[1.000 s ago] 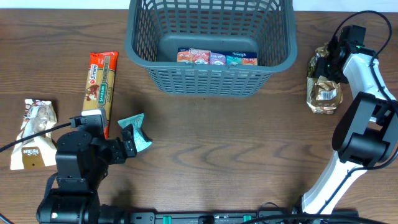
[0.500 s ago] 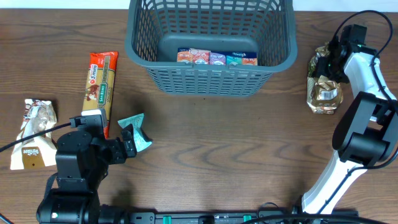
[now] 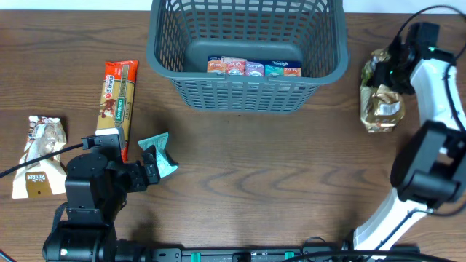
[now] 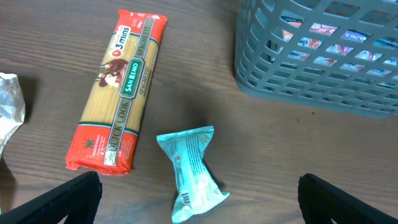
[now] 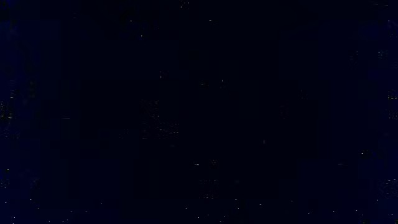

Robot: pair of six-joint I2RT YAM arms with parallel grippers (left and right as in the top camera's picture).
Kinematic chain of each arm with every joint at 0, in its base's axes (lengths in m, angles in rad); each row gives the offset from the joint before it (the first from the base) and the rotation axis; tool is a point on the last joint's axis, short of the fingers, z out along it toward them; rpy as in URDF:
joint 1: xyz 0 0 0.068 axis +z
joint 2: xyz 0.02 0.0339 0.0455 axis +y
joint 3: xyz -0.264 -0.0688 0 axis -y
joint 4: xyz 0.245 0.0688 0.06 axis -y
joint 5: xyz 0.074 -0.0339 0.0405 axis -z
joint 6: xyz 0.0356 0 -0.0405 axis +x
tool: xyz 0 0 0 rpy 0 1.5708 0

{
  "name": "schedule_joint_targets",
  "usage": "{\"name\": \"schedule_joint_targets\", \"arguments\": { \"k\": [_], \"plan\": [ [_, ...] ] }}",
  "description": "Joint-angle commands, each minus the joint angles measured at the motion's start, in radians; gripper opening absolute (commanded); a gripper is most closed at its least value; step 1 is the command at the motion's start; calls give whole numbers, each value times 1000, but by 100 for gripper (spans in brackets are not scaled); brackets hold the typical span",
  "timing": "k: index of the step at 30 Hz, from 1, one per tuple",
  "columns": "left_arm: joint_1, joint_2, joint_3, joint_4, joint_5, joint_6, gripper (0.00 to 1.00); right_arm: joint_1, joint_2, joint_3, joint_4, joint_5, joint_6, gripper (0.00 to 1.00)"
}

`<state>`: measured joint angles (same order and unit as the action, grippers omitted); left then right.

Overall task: Pack container
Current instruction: 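Carry the gold foil bag with the right gripper into the basket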

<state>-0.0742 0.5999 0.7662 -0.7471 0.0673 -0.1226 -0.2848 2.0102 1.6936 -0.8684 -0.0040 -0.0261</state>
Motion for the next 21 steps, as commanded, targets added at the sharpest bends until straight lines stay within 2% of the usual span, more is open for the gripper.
{"name": "schedule_joint_targets", "arguments": {
  "k": [1,5,10,13,16,21],
  "plan": [
    [-3,0,19,0,-12,16,99,19,-186,81,13,-4,1,1],
    [-3,0,19,0,-12,16,98,62,-306,100,46,-3,-65,1],
    [-3,0,19,-1,-12,16,98,158,-452,101,174,3,-166,1],
    [-3,0,19,-1,-12,16,98,243,-510,101,238,-3,-307,1],
    [-3,0,19,-1,-12,16,98,340,-530,102,263,-30,-511,1],
    [-3,0,19,-1,-12,16,98,490,-517,105,324,-31,-710,1]
  ]
}}
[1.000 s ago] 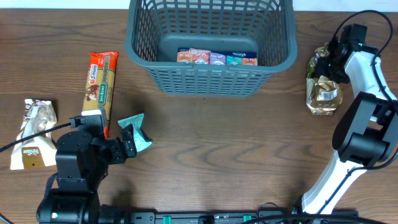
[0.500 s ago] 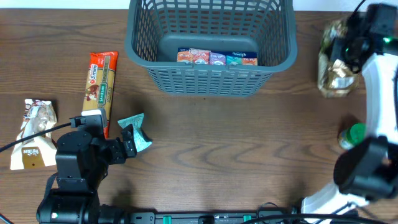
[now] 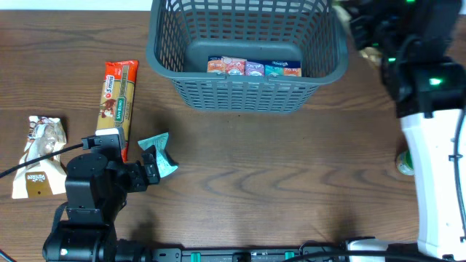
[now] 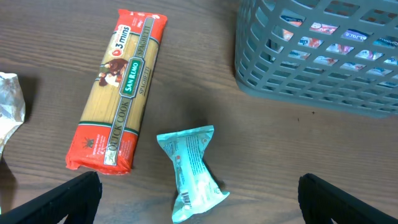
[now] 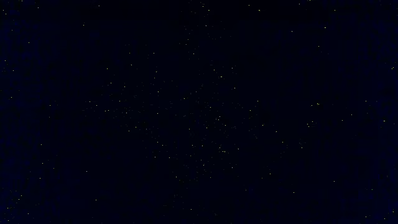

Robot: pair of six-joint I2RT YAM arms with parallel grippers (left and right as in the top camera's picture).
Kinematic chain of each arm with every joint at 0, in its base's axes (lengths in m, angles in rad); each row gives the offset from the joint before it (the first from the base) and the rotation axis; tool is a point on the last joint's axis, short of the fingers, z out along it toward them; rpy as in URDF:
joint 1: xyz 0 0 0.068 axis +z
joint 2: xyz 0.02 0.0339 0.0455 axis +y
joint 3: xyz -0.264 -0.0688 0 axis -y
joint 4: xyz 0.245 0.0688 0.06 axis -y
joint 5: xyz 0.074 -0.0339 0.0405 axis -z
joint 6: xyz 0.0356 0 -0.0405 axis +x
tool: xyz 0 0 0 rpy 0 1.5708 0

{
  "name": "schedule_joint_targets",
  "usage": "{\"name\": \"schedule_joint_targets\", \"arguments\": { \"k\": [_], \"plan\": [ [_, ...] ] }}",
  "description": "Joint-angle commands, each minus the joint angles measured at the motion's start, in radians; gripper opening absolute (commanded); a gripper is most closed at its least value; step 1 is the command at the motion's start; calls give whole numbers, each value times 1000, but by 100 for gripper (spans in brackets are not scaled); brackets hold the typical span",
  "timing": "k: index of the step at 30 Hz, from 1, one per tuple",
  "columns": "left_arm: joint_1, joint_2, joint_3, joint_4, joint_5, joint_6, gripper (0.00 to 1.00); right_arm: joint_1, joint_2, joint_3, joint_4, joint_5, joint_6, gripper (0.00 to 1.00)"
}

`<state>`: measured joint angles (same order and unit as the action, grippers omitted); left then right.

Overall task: Pack container
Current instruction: 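Carry the gold foil bag with the right gripper into the basket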

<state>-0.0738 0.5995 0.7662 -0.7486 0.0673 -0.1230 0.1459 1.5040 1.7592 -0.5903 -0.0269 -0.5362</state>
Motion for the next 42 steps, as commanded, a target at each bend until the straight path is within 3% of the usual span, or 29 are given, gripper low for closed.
{"name": "schedule_joint_targets", "arguments": {
  "k": [1,12,20,29,30,31,32,33,37,42],
  "plan": [
    [-3,0,19,1,-12,17,98,87,-3,39,63,-8,-211,1],
    [-3,0,19,1,-12,16,98,211,229,39,52,-210,-216,1],
    [-3,0,19,1,-12,16,98,214,444,39,44,-236,-131,1],
    [-3,0,19,1,-12,16,98,194,557,39,-56,-236,-122,2],
    [-3,0,19,1,-12,16,98,193,558,39,-72,-236,-122,20],
    [-3,0,19,1,-12,16,98,193,558,39,-88,-236,-122,47],
    [-3,0,19,1,-12,16,99,193,557,39,-95,-235,-122,85],
    [-3,0,19,1,-12,16,98,194,546,40,-100,-235,-122,99],
    [-3,0,19,1,-12,16,98,200,470,65,-90,-235,-95,99],
    [-3,0,19,1,-12,16,98,163,357,210,-92,-216,59,99]
  ]
}}
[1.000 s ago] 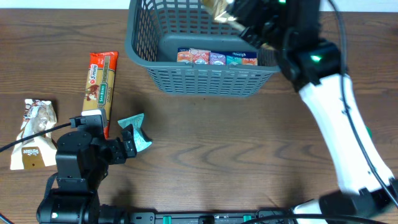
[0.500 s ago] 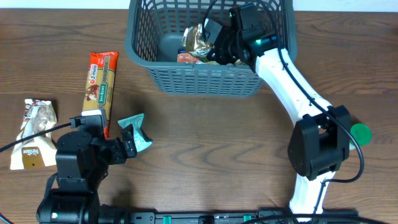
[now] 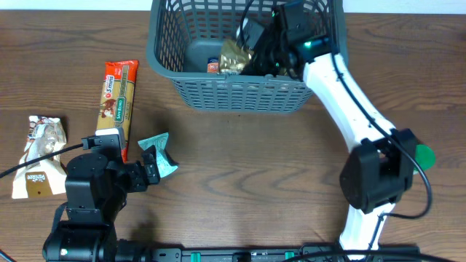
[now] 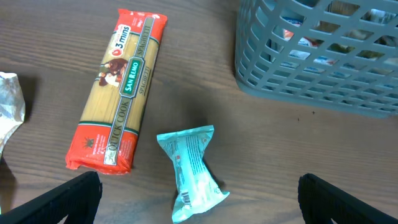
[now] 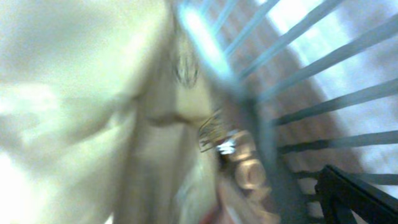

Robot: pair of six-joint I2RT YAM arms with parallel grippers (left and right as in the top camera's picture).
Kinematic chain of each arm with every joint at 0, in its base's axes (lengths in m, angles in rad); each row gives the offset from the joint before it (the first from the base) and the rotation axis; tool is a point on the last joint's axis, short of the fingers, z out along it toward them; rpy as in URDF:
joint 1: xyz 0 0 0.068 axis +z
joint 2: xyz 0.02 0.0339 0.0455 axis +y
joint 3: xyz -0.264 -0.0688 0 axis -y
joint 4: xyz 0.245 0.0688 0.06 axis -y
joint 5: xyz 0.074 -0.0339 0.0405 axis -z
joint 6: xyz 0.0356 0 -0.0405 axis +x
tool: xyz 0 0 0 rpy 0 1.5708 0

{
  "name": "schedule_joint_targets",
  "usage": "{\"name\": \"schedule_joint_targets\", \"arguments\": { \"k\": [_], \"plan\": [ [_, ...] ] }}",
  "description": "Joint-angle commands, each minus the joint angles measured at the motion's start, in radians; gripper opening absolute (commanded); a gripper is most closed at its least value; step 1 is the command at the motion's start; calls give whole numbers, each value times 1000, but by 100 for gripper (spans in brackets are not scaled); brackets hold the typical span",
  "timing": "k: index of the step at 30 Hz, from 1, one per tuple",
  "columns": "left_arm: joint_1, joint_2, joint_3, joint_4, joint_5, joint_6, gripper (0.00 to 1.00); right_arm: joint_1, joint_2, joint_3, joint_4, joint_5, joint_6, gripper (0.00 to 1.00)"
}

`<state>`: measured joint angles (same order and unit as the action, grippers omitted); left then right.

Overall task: Pack container
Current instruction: 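Carry the gold foil bag with the right gripper into the basket, then move the right gripper to the green-capped bottle and grasp it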

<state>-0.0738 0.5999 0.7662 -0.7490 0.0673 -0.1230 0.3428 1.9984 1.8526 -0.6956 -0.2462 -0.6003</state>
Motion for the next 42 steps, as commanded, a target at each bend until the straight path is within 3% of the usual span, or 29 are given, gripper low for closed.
{"name": "schedule_joint_targets", "arguments": {
  "k": [1,8,14,19,25,30,42],
  "plan": [
    [-3,0,19,1,-12,16,98,-45,-155,150,11,14,156,99],
    [-3,0,19,1,-12,17,98,-189,-251,368,-107,229,504,99],
    [-3,0,19,1,-12,17,98,-387,-322,401,-472,434,943,99],
    [-3,0,19,1,-12,17,98,-556,-345,401,-727,441,1149,99],
    [-3,0,19,1,-12,17,98,-725,-343,356,-912,441,1201,99],
    [-3,0,19,1,-12,17,98,-850,-343,240,-934,417,1205,99],
    [-3,0,19,1,-12,17,98,-941,-343,-305,-615,331,1160,99]
  ]
}}
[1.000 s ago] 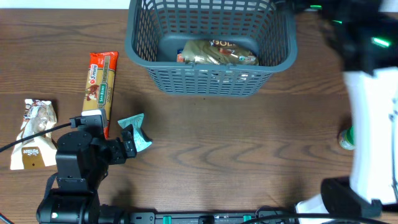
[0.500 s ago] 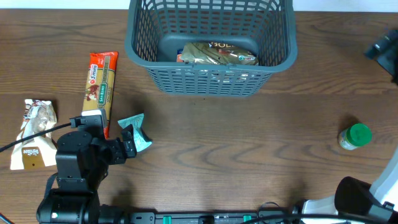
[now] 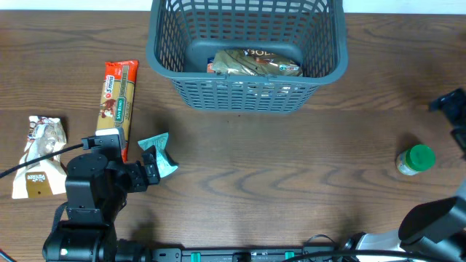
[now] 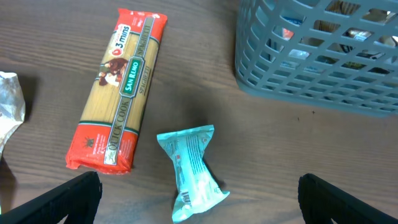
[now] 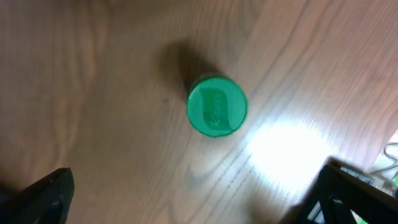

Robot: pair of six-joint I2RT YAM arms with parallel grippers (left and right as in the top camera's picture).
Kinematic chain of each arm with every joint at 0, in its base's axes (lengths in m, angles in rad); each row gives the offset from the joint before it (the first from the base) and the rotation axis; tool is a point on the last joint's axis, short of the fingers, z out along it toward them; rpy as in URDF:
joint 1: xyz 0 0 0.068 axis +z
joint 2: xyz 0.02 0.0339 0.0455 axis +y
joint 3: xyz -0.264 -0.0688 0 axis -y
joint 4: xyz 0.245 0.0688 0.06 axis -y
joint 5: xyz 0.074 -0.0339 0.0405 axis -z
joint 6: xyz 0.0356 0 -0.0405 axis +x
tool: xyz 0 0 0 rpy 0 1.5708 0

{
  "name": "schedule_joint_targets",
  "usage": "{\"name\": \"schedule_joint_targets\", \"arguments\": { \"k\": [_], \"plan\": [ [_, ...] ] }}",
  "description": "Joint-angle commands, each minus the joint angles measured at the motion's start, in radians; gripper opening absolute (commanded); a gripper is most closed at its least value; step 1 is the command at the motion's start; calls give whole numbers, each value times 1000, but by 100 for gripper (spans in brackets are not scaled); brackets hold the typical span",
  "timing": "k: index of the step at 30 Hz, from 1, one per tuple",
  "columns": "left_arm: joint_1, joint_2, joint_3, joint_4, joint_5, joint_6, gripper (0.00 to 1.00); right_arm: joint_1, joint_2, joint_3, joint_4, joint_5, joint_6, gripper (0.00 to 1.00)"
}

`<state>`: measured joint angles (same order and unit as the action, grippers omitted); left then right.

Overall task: Pack container
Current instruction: 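Move the right gripper to the green-capped bottle and grasp it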

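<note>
The grey basket [image 3: 246, 49] stands at the table's far middle. A gold bag [image 3: 255, 62] lies inside it on top of a row of small cartons [image 4: 292, 53]. My right gripper [image 5: 199, 199] is open and empty, near the right edge [image 3: 453, 108], above a green-lidded jar [image 5: 217, 106]. My left gripper [image 4: 199, 211] rests open at the near left. A teal packet [image 4: 193, 171] lies on the table just ahead of its fingers. A red spaghetti pack [image 3: 119, 97] lies to the left of that packet.
A white and brown snack bag [image 3: 42, 156] lies at the far left of the wooden table [image 3: 291, 175]. The green-lidded jar [image 3: 416, 159] stands alone at the right side. The left arm's base fills the near left corner.
The gold bag was held in my right gripper inside the basket; now it lies loose there. The right gripper is open at the table's right side over the green-lidded jar. The left arm has not moved.
My right gripper was at the gold bag on the table right of the basket. Then it was raised by the basket's right rim, the bag's place bare. Then it held the bag inside the basket. Now the bag lies there and the gripper is away.
</note>
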<state>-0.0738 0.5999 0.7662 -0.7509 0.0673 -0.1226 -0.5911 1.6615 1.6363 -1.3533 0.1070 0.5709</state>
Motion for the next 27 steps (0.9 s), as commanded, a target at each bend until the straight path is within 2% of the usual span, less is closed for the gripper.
{"name": "schedule_joint_targets", "arguments": {
  "k": [1,10,18,27],
  "plan": [
    [-3,0,19,3,-12,16,98,-7,-6,-123,72,-29,-11,99],
    [-3,0,19,-19,-12,16,98,-8,-6,-366,304,-29,-11,99],
    [-3,0,19,-27,-12,16,98,-44,0,-442,423,-26,-12,99],
    [-3,0,19,-27,-12,16,98,-56,101,-454,457,-25,-48,99]
  ]
}}
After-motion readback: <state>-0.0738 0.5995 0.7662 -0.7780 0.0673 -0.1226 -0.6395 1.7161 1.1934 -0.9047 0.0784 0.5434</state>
